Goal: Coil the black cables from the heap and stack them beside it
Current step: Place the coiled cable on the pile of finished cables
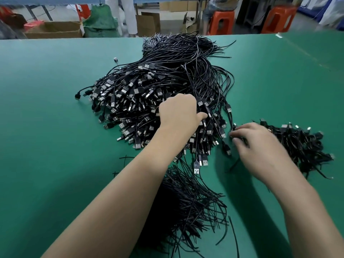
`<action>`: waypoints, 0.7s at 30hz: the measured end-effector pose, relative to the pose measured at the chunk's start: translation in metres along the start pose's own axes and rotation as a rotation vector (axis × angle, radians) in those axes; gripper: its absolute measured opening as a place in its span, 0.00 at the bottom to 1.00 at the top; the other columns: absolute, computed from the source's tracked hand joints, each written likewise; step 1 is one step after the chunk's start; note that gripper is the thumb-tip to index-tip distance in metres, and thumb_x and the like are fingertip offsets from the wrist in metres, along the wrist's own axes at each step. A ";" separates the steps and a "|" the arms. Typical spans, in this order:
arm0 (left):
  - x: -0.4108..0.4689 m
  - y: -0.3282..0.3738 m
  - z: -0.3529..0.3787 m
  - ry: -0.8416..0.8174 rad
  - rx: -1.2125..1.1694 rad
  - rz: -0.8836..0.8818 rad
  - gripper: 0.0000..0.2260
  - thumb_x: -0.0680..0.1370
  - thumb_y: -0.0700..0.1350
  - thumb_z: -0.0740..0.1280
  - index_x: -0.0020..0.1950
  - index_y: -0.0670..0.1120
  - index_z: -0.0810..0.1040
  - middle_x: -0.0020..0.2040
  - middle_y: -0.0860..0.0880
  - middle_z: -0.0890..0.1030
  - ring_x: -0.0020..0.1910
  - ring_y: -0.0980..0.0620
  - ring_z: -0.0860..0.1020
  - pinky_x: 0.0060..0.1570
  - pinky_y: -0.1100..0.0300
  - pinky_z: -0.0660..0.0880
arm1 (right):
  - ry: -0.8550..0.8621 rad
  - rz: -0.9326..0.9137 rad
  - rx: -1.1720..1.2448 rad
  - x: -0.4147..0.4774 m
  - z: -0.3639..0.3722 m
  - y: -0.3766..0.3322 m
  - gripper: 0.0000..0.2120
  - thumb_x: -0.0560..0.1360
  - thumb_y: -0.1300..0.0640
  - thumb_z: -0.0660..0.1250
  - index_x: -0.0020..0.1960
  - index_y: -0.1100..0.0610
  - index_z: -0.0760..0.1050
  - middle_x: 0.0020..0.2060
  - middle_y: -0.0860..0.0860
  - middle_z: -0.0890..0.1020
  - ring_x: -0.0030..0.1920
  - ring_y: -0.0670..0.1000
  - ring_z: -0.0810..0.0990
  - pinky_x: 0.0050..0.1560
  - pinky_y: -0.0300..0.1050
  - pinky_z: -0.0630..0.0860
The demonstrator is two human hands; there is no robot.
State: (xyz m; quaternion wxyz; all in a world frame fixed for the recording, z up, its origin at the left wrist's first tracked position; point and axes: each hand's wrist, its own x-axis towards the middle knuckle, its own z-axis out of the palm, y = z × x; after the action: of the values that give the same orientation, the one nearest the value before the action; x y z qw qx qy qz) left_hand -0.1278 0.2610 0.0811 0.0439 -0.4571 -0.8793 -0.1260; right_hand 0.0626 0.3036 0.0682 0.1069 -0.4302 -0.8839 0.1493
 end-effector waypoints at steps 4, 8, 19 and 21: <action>-0.001 0.005 0.004 -0.031 0.018 0.021 0.20 0.76 0.63 0.71 0.37 0.48 0.74 0.32 0.53 0.71 0.33 0.48 0.70 0.37 0.56 0.66 | -0.271 0.079 -0.080 0.002 0.009 0.005 0.16 0.84 0.50 0.60 0.60 0.59 0.81 0.70 0.53 0.75 0.74 0.55 0.68 0.74 0.54 0.65; -0.001 0.003 0.005 -0.018 -0.023 0.012 0.20 0.74 0.57 0.68 0.30 0.46 0.68 0.30 0.52 0.72 0.28 0.50 0.70 0.30 0.61 0.59 | -0.228 0.149 -0.125 0.000 0.008 0.012 0.23 0.84 0.43 0.58 0.63 0.60 0.78 0.74 0.53 0.73 0.78 0.55 0.63 0.77 0.55 0.61; -0.001 0.000 0.011 0.048 -0.047 0.016 0.17 0.77 0.59 0.67 0.40 0.46 0.77 0.38 0.51 0.79 0.41 0.44 0.80 0.38 0.57 0.68 | -0.146 0.011 -0.063 0.003 0.010 0.002 0.19 0.84 0.48 0.60 0.67 0.59 0.76 0.71 0.54 0.75 0.79 0.54 0.61 0.77 0.51 0.57; -0.001 0.000 0.009 0.032 -0.055 0.002 0.16 0.76 0.55 0.66 0.34 0.46 0.72 0.34 0.51 0.76 0.38 0.44 0.78 0.38 0.57 0.68 | -0.201 0.009 -0.053 0.001 0.012 -0.001 0.19 0.85 0.50 0.59 0.70 0.59 0.74 0.73 0.54 0.73 0.78 0.55 0.62 0.76 0.51 0.58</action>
State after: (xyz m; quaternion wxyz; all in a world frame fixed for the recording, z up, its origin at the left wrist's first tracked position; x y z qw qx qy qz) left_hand -0.1265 0.2624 0.0722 0.0455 -0.4572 -0.8741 -0.1576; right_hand 0.0568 0.3018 0.0571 0.0055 -0.4195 -0.8919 0.1688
